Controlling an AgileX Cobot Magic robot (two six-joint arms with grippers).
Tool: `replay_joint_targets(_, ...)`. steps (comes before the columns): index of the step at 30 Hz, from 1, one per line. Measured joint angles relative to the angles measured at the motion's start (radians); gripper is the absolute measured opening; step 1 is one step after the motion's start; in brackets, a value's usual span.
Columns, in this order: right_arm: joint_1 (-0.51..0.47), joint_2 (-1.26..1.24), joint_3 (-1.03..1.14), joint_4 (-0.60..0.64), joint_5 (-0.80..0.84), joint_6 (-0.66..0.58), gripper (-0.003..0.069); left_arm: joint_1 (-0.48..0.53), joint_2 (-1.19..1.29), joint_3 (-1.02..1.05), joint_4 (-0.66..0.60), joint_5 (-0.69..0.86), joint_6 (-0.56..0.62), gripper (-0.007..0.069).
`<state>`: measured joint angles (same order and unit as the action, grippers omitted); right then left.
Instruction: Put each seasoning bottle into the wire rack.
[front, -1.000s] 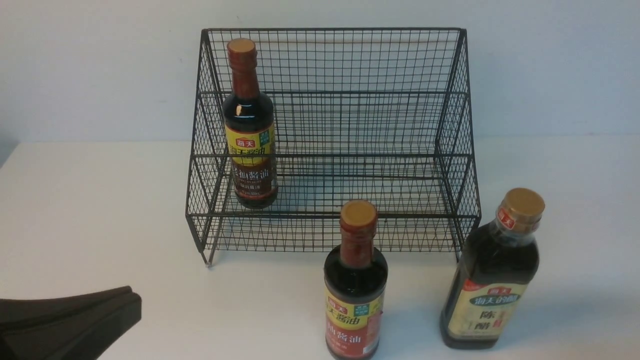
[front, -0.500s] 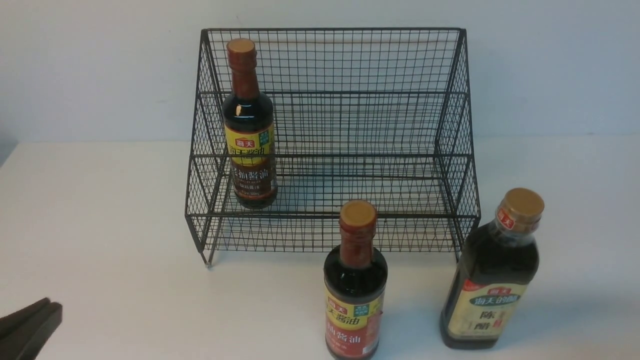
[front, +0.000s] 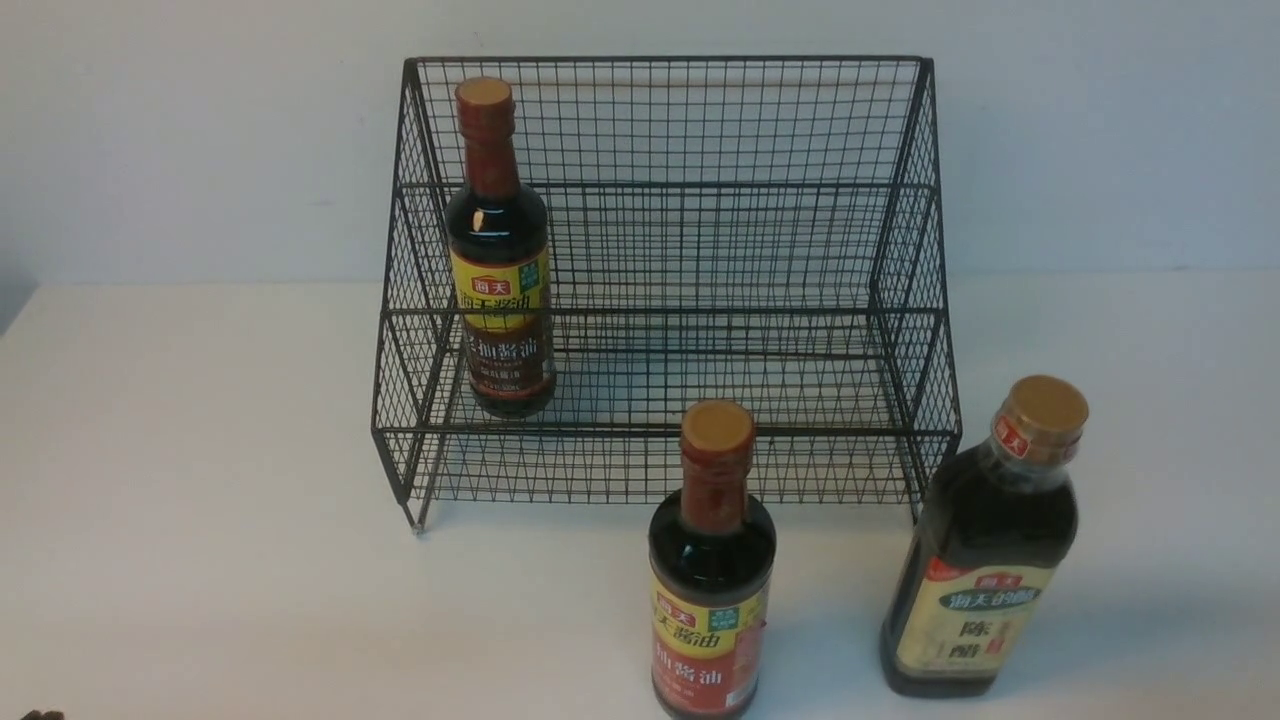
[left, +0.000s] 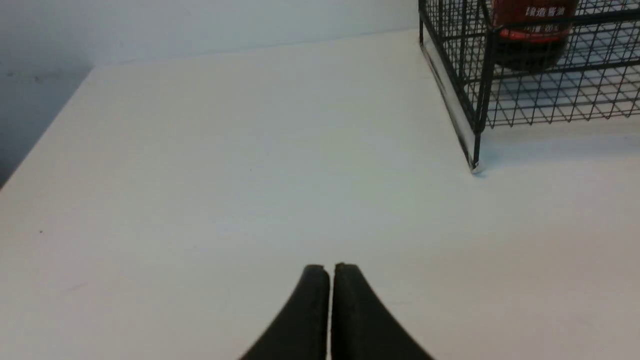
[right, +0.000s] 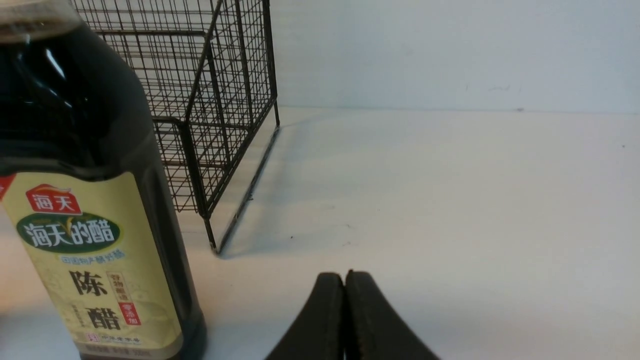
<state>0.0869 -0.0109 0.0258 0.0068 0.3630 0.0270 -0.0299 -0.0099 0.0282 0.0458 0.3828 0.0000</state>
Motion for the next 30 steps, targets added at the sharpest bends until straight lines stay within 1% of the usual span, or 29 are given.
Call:
replay_joint_targets(6,0.000,0.000,0.000,0.000,0.000,0.000,-0.0015,-0.001,0.000,0.000,0.003,0.001,0.035,-0.0005)
replay_joint_targets(30,0.000,0.000,0.000,0.000,0.000,0.000,-0.0015,-0.001,0.000,0.000,0.003,0.001,0.044,-0.0005)
